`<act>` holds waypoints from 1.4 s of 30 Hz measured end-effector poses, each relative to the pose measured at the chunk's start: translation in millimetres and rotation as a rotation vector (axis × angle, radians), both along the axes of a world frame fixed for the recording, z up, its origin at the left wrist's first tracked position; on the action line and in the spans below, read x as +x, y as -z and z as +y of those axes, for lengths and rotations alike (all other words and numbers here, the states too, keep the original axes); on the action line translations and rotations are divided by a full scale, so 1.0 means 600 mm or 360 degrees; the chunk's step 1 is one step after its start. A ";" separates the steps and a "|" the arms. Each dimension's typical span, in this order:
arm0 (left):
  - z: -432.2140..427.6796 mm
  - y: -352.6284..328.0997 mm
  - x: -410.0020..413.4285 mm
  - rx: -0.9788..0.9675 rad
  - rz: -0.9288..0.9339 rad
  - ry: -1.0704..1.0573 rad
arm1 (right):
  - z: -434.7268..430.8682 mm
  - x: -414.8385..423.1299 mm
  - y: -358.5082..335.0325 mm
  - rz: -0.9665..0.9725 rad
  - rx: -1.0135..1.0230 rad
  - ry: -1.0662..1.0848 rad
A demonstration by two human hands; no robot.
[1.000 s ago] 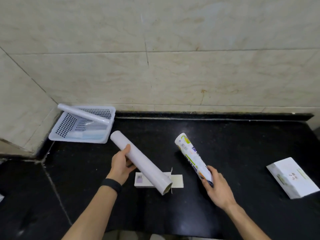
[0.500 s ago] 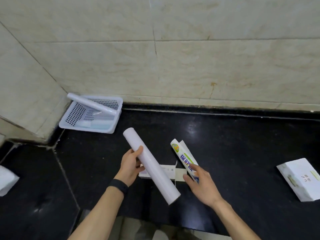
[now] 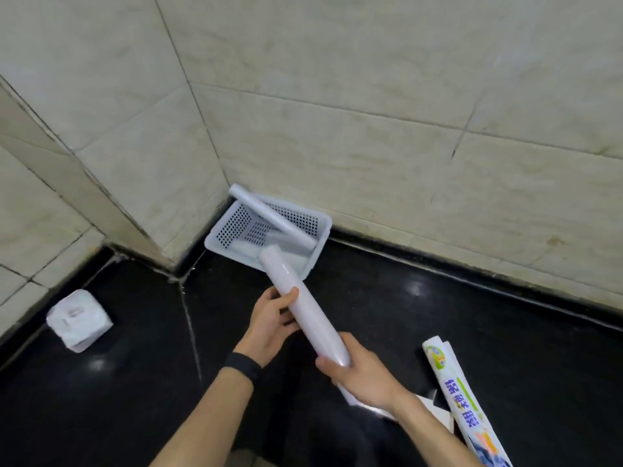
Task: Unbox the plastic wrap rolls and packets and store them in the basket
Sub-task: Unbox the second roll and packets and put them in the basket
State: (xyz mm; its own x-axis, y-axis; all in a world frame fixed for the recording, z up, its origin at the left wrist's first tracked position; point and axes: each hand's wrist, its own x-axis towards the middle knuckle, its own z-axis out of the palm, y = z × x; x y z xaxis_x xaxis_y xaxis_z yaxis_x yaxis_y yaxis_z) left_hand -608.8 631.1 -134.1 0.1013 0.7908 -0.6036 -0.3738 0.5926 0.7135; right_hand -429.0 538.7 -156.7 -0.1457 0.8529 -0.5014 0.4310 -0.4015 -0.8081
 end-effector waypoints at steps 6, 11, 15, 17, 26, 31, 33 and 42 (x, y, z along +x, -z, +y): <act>0.137 0.011 -0.083 0.0092 -0.0030 -0.0094 | 0.147 -0.085 -0.015 -0.0184 0.0122 0.0035; 0.267 0.050 -0.149 0.0191 0.0388 0.0008 | 0.246 -0.119 -0.009 -0.0135 0.0166 0.0309; 0.363 0.090 -0.172 0.0463 0.1051 0.0539 | 0.307 -0.105 -0.002 -0.0005 0.0179 0.0568; 0.398 0.087 -0.167 0.0435 0.0931 0.0678 | 0.335 -0.093 0.001 -0.0020 0.0180 0.0595; 0.450 0.086 -0.118 0.0297 0.0085 0.0734 | 0.441 -0.119 0.035 -0.0297 0.0171 0.0362; 0.470 0.111 -0.148 0.0217 0.0131 0.0407 | 0.488 -0.135 0.048 -0.0290 0.0210 0.0245; 0.477 0.123 -0.163 0.0181 0.0180 0.0254 | 0.516 -0.130 0.063 -0.0418 0.0255 0.0320; 0.503 0.180 -0.151 0.0071 0.0187 -0.0107 | 0.624 -0.118 0.111 -0.1361 0.0205 -0.0503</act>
State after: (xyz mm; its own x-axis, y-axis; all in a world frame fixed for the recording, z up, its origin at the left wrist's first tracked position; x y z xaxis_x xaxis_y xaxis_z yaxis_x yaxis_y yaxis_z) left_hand -699.6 932.9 -242.2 -0.0220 0.8198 -0.5723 -0.3241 0.5356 0.7798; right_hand -499.5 913.3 -223.4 -0.0050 0.8933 -0.4495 0.9767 -0.0921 -0.1940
